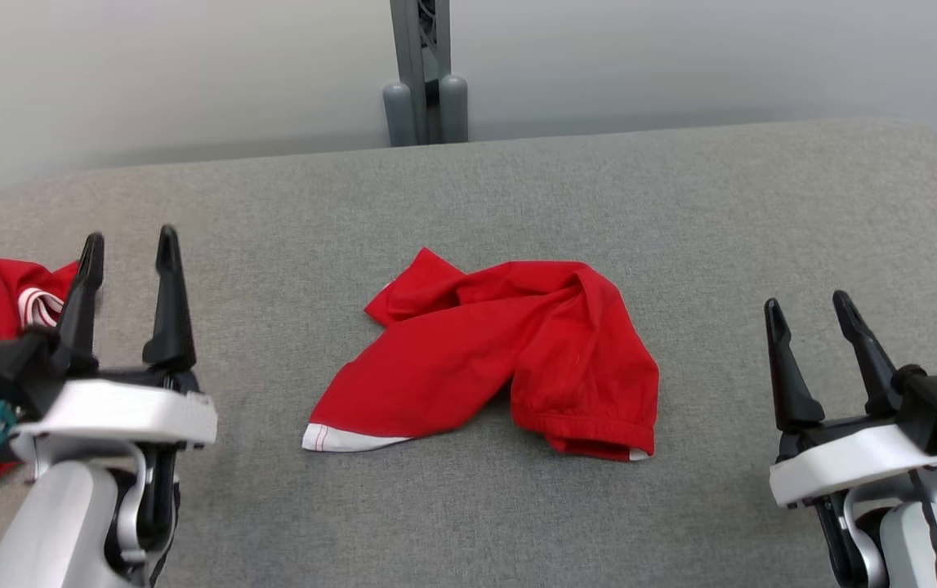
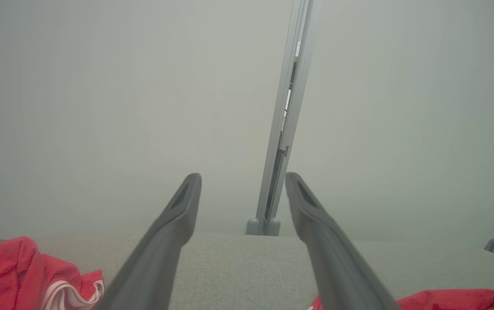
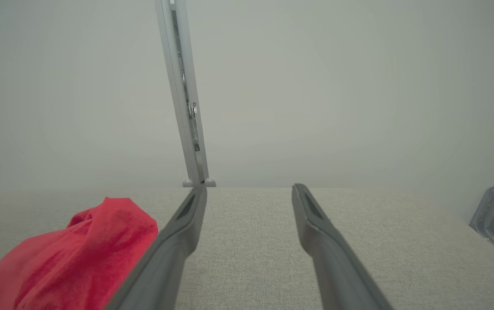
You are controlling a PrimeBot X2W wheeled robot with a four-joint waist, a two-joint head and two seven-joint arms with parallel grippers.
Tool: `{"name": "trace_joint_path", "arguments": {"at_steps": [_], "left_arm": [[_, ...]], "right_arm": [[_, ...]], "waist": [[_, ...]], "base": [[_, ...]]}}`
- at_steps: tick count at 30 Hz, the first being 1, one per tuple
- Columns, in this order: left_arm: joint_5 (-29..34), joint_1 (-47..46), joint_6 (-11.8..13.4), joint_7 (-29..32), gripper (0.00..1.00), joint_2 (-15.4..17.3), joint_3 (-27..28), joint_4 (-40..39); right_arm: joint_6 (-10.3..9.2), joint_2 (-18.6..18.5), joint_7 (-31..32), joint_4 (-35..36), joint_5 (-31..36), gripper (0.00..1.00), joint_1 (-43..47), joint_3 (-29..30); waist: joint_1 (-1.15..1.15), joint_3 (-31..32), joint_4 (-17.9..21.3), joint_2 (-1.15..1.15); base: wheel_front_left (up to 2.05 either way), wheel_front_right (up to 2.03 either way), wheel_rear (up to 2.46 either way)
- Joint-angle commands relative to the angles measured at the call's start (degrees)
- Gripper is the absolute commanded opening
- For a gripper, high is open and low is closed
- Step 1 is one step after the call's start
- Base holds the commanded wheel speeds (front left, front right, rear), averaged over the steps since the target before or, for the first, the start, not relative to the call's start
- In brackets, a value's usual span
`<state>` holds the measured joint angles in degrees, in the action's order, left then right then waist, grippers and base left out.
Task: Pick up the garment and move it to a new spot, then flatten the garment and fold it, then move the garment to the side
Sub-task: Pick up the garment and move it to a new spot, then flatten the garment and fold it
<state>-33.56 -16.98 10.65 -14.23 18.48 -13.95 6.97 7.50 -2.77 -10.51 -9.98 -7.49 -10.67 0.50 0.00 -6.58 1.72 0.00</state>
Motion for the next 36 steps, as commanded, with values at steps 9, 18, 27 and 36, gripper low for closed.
{"name": "trace_joint_path", "arguments": {"at_steps": [9,18,27,36], "left_arm": [[4.8,10.5,0.0,-0.8,1.0,2.1,0.8,-2.4],[4.4,16.9,0.4,-0.8,1.0,2.0,0.7,-5.2],[4.5,17.7,1.1,0.6,1.0,2.6,0.2,-6.1],[4.9,15.7,1.6,2.5,1.0,2.6,-0.7,-6.5]], "right_arm": [[-0.02,-0.3,1.3,1.1,0.0,1.0,3.9,-0.6],[-0.02,-0.3,2.7,3.3,-0.6,1.0,8.6,-0.3],[-0.02,-0.3,4.2,5.5,0.2,1.0,9.6,-0.8],[-0.02,-0.6,9.2,4.9,-0.3,1.0,10.0,-14.0]], "waist": [[0.0,3.8,-0.5,0.0],[0.0,6.5,-0.6,0.0],[0.0,6.5,-0.8,0.0],[0.0,4.6,-2.5,0.0]], "base": [[0.0,0.0,0.0],[0.0,0.0,0.0],[0.0,0.0,0.0],[0.0,0.0,0.0]]}}
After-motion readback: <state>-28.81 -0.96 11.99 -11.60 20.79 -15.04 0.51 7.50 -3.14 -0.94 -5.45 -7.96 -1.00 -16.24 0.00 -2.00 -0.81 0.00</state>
